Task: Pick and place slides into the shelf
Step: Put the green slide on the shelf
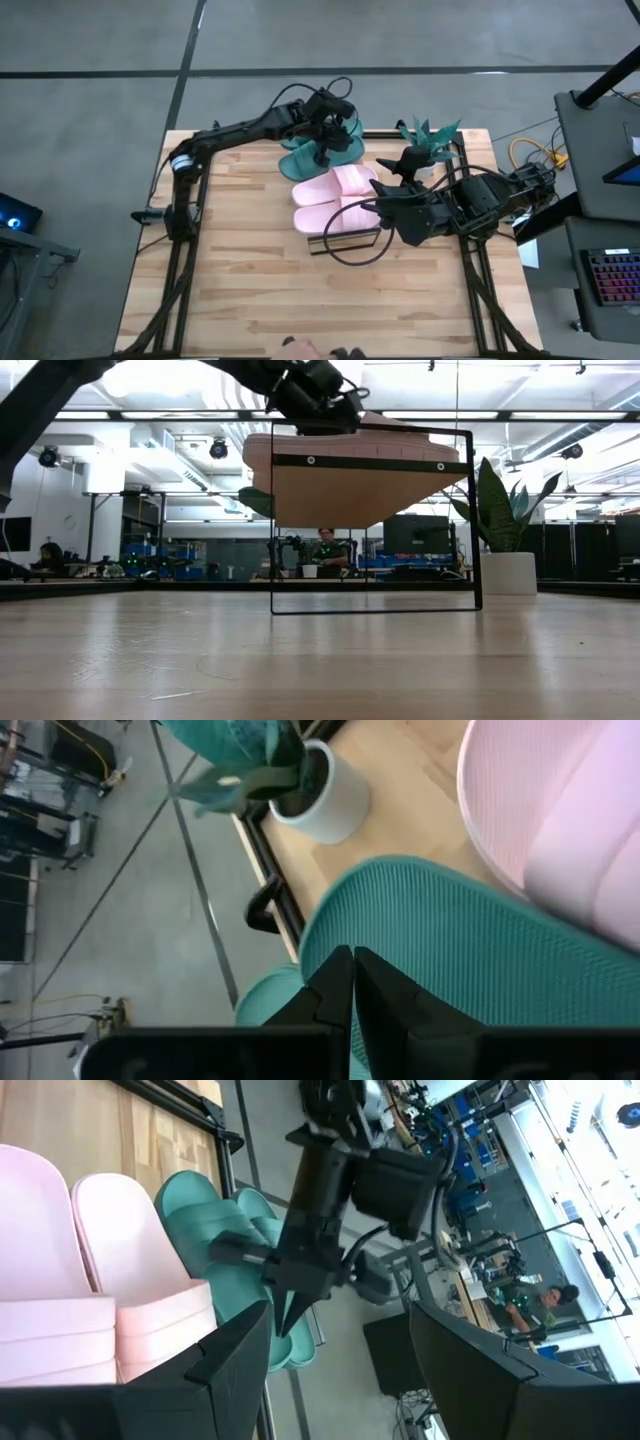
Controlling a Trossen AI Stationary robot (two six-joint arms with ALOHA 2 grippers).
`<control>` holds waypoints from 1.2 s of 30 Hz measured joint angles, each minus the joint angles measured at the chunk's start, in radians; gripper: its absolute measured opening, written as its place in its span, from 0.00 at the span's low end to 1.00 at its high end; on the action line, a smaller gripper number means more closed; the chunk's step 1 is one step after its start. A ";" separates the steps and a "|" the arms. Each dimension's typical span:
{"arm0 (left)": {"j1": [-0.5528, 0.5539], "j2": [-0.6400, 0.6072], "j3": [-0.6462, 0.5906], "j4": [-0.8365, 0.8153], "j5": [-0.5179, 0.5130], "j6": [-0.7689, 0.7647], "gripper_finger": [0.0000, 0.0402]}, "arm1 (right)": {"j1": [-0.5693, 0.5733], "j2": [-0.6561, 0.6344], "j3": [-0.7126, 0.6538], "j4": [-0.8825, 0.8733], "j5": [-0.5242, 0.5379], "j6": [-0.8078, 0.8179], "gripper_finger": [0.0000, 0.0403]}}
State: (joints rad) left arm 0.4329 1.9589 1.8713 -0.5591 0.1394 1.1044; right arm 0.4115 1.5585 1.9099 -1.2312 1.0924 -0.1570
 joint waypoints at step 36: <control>-0.169 -0.505 -0.147 -0.167 0.012 -0.601 0.00 | 0.000 0.000 0.000 0.018 0.009 0.000 0.57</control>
State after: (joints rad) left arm 0.2635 1.4543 1.7246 -0.7263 0.1516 0.5038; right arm 0.4114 1.5585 1.9099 -1.2133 1.1011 -0.1570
